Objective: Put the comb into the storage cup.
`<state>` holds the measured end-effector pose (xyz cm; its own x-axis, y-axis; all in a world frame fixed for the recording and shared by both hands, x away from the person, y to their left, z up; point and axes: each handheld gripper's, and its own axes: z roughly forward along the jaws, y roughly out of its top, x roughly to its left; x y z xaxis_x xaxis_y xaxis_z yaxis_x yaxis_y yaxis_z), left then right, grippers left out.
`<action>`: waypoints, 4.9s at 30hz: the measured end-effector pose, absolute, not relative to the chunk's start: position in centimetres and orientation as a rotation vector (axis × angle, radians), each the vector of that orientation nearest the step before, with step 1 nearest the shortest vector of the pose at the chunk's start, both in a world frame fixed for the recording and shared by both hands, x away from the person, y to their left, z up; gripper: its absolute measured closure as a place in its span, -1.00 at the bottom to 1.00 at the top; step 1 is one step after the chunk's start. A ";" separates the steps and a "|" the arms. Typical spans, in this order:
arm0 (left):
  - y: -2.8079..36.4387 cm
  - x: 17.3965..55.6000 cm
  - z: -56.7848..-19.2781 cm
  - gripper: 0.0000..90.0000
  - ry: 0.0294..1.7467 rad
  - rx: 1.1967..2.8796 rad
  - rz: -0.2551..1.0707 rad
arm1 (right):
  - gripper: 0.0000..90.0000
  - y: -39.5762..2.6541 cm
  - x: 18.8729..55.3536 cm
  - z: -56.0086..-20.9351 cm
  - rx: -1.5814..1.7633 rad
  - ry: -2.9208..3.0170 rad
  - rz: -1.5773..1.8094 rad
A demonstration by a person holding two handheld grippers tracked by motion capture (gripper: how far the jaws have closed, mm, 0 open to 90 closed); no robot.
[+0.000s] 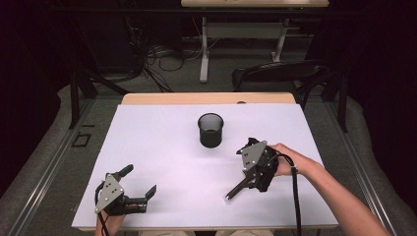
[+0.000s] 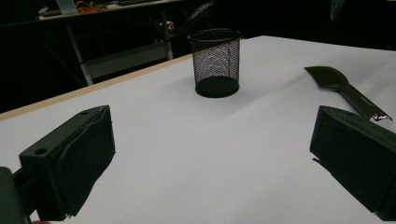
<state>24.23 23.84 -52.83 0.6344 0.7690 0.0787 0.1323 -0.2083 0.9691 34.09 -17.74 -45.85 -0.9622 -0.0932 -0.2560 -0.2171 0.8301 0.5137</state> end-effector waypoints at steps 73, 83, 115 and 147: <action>23.8 24.2 -52.8 -1.00 0.729 1.720 0.694 | 0.38 -14.1 35.0 -51.0 -0.739 2.960 0.127; 23.8 24.2 -52.9 -1.00 0.731 1.723 0.690 | 0.51 -13.8 35.1 -51.7 -0.790 2.949 0.045; 23.9 24.2 -52.8 -1.00 0.730 1.721 0.696 | 0.63 -13.5 34.5 -49.2 -0.822 2.905 0.057; 22.1 24.0 -52.0 -1.00 0.692 1.834 0.668 | 0.63 -12.8 34.5 -45.8 -0.709 2.782 0.050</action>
<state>23.96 22.15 -51.98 0.6812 0.7206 0.1296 0.1547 -0.3147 0.9365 34.51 -12.79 -45.85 -0.8440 -0.4653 -0.2668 -0.4745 0.8796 -0.0330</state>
